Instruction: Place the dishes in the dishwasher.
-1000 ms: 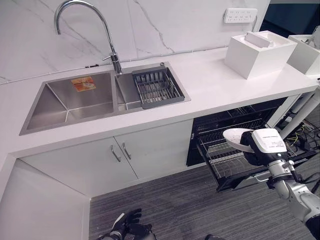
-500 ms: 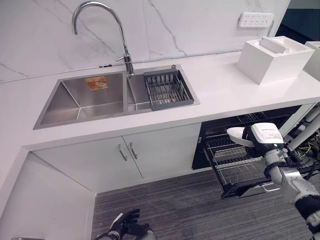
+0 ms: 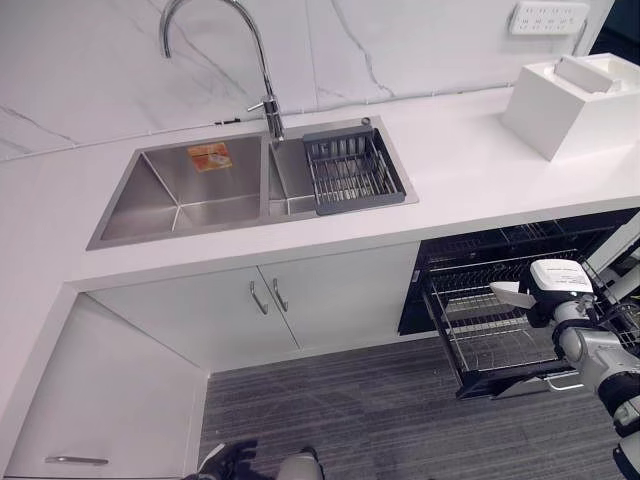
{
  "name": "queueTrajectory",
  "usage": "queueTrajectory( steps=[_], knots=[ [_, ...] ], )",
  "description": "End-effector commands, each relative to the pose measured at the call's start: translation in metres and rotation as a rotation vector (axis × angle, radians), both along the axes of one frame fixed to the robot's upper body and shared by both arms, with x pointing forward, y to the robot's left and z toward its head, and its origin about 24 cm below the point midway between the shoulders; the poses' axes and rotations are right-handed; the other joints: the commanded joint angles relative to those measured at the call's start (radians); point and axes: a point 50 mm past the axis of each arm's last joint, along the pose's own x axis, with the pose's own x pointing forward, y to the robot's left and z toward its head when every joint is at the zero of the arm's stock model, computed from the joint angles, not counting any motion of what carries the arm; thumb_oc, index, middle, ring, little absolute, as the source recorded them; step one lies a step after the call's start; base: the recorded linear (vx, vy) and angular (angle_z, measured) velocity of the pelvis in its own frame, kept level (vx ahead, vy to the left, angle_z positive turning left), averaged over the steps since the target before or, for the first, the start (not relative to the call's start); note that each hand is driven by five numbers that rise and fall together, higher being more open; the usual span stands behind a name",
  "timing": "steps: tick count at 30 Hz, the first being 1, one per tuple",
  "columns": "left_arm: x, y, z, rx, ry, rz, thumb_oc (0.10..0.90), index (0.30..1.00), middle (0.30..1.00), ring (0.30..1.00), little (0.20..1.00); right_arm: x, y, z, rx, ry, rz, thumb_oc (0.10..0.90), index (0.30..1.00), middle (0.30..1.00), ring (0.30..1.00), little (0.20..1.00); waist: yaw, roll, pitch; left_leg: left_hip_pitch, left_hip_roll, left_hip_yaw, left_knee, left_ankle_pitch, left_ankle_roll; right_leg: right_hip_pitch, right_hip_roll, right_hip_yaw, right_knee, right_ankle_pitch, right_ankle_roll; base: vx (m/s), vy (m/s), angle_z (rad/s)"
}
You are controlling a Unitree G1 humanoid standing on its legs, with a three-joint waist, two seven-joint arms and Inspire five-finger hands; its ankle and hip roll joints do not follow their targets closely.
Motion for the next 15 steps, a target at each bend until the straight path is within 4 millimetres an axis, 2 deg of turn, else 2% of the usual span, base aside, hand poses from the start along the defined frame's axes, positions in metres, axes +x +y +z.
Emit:
queueTrajectory(
  steps=[1,5,9,13,15],
  knots=[
    [-0.004,0.02,0.008,0.077,-0.004,-0.05,0.8,0.9,0.9,0.9,0.9,0.035,0.008,0.072,0.017,-0.276,0.041,0.4,0.3,0.3,0.3,0.3,0.04,-0.014,-0.019,0.062,0.038,0.004,-0.012,-0.135,-0.015,-0.043,-0.044,0.06,0.014,-0.09,0.073,-0.05,0.036,0.13],
    [-0.006,0.019,0.007,0.075,-0.009,-0.03,0.8,0.9,0.9,0.9,0.9,0.035,0.005,0.07,0.005,-0.273,0.032,0.4,0.3,0.3,0.3,0.3,0.044,-0.008,-0.008,0.052,0.037,0.006,-0.012,-0.131,-0.012,-0.053,-0.048,0.063,0.014,-0.086,0.075,-0.01,0.018,0.07],
    [-0.007,0.016,0.006,0.066,-0.02,-0.033,0.8,0.9,0.9,0.9,0.9,0.035,0.0,0.077,-0.032,-0.307,0.017,0.4,0.3,0.3,0.3,0.3,0.05,0.001,0.004,0.044,0.036,0.002,-0.012,-0.129,-0.012,-0.059,-0.051,0.063,0.014,-0.085,0.073,0.0,0.01,0.01],
    [0.006,0.016,0.01,0.057,-0.059,-0.043,0.8,0.9,0.9,0.9,0.9,0.042,0.002,0.097,-0.081,-0.368,0.036,0.4,0.3,0.3,0.3,0.3,0.057,0.007,0.037,0.01,0.031,-0.005,-0.012,-0.118,-0.011,-0.09,-0.059,0.071,0.014,-0.073,0.079,-0.07,-0.003,0.0],
    [0.016,0.017,0.013,0.053,-0.085,-0.055,0.8,0.9,0.9,0.9,0.9,0.046,0.003,0.115,-0.096,-0.417,0.042,0.4,0.3,0.3,0.3,0.3,0.058,0.009,0.059,-0.013,0.03,-0.012,-0.012,-0.114,-0.009,-0.113,-0.057,0.078,0.014,-0.068,0.079,-0.13,-0.022,0.0]
  ],
)
